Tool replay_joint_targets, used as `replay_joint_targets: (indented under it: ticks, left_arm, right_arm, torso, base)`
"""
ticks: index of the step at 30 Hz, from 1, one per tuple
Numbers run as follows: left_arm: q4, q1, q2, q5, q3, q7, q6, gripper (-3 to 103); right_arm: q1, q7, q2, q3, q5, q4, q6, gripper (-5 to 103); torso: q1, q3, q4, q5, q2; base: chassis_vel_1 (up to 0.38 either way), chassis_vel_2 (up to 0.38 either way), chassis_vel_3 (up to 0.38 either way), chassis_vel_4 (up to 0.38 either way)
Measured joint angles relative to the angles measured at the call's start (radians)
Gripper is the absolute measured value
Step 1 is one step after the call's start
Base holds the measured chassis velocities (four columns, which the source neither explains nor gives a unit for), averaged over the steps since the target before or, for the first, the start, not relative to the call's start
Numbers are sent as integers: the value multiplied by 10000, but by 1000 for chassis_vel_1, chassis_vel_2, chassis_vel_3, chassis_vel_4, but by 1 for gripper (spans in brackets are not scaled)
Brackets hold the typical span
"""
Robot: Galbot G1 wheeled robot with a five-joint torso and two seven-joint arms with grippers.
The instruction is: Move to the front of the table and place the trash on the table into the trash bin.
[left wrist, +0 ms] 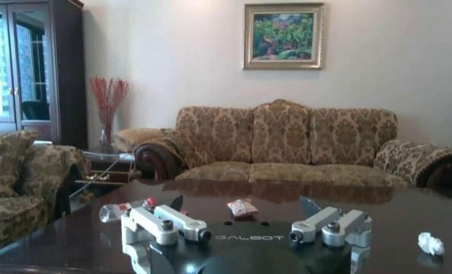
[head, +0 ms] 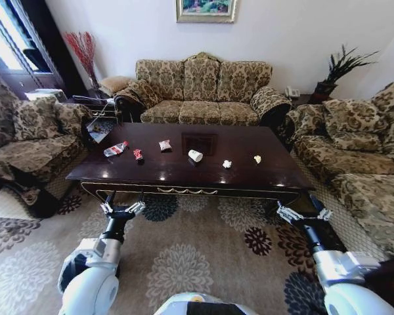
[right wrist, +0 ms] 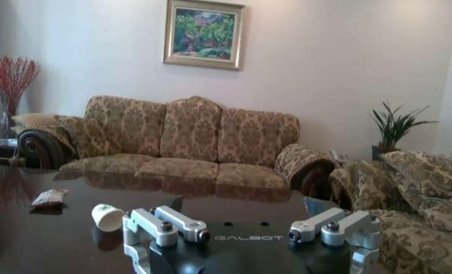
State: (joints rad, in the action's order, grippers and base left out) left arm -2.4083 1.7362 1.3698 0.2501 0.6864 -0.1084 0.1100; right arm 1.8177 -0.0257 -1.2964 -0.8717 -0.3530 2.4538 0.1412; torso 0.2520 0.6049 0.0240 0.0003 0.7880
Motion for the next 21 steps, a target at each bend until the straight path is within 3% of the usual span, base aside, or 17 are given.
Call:
replay_joint_targets:
  ticks: [12, 21]
  left_arm:
    - [9, -41, 801, -390, -27, 264, -93, 100]
    - [31, -7, 1120, -552, -73, 352, -222, 100]
  right_arm:
    - [30, -64, 4, 481, 245, -147, 0, 100]
    - [-10, -110, 85, 720, 391, -170, 22, 100]
  torso:
    - [1, 1, 0, 1, 0]
    - [0, 0, 0, 0, 0]
  base:
    - [0, 0, 0, 0]
    - [96, -89, -89, 99]
